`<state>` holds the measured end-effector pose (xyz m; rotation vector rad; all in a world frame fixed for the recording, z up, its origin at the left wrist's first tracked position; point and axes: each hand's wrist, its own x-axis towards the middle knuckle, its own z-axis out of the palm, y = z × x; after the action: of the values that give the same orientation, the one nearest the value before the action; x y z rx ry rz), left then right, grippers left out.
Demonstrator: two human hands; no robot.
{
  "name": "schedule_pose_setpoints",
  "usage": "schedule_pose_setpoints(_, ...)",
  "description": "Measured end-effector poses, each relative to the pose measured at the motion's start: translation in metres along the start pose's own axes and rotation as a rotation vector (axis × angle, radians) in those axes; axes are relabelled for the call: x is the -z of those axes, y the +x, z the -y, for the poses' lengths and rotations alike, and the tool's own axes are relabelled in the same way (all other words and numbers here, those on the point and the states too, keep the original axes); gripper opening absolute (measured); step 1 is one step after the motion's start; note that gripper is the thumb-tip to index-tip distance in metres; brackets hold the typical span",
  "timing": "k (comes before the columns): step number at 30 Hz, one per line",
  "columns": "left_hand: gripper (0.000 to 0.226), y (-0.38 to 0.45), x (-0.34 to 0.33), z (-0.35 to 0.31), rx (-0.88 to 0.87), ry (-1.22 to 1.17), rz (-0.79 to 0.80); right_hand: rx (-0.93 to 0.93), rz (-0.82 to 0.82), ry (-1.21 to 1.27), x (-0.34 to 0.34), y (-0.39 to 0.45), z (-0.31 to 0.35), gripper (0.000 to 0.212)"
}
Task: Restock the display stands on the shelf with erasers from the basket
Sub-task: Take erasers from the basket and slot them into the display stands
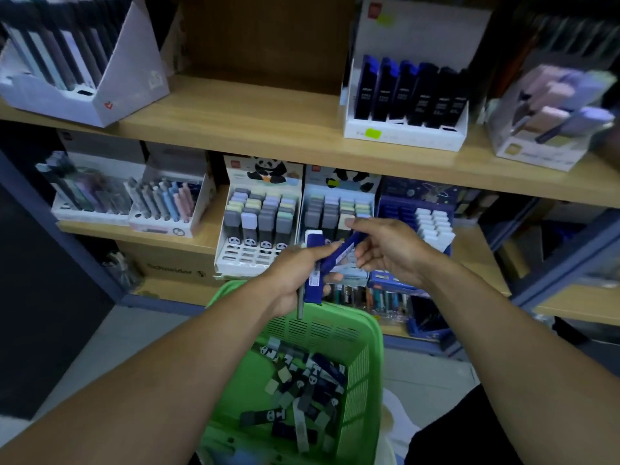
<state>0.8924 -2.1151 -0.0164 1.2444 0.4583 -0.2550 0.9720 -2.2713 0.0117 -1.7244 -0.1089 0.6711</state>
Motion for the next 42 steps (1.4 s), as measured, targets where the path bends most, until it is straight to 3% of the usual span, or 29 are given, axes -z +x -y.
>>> schedule_pose_setpoints(5, 0.026, 0.007, -0.024, 0.008, 0.073, -0.038, -0.017, 0.041, -0.091, -0.065, 0.044, -0.012, -0.007, 0.021)
schedule_pose_setpoints(8, 0.021, 0.009, -0.030, 0.009, 0.082, -0.050, -0.028, 0.140, -0.269, -0.071, 0.067, -0.024, -0.009, 0.033)
schedule_pose_setpoints(12, 0.021, 0.008, -0.039, 0.009, 0.099, -0.044, 0.020, 0.325, -0.517, -0.337, 0.088, -0.029, -0.015, 0.023)
schedule_pose_setpoints(16, 0.021, 0.011, -0.048, 0.011, 0.092, -0.015, 0.036, 0.358, -0.502, -0.507, 0.088, -0.029, -0.023, 0.010)
schedule_pose_setpoints(21, 0.020, 0.014, -0.053, 0.014, 0.082, 0.001, 0.022, 0.314, -0.483, -0.800, 0.088, -0.024, -0.024, 0.026)
schedule_pose_setpoints(29, 0.022, 0.017, -0.057, 0.014, 0.099, -0.038, 0.033, 0.280, -0.368, -0.812, 0.089, -0.011, -0.031, 0.025)
schedule_pose_setpoints(36, 0.017, 0.016, -0.059, 0.015, 0.108, -0.019, 0.042, 0.325, -0.554, -0.894, 0.091, -0.005, -0.030, 0.007)
schedule_pose_setpoints(42, 0.013, 0.016, -0.058, 0.015, 0.080, -0.028, 0.031, 0.246, -0.633, -0.990, 0.088, 0.000, -0.028, 0.019)
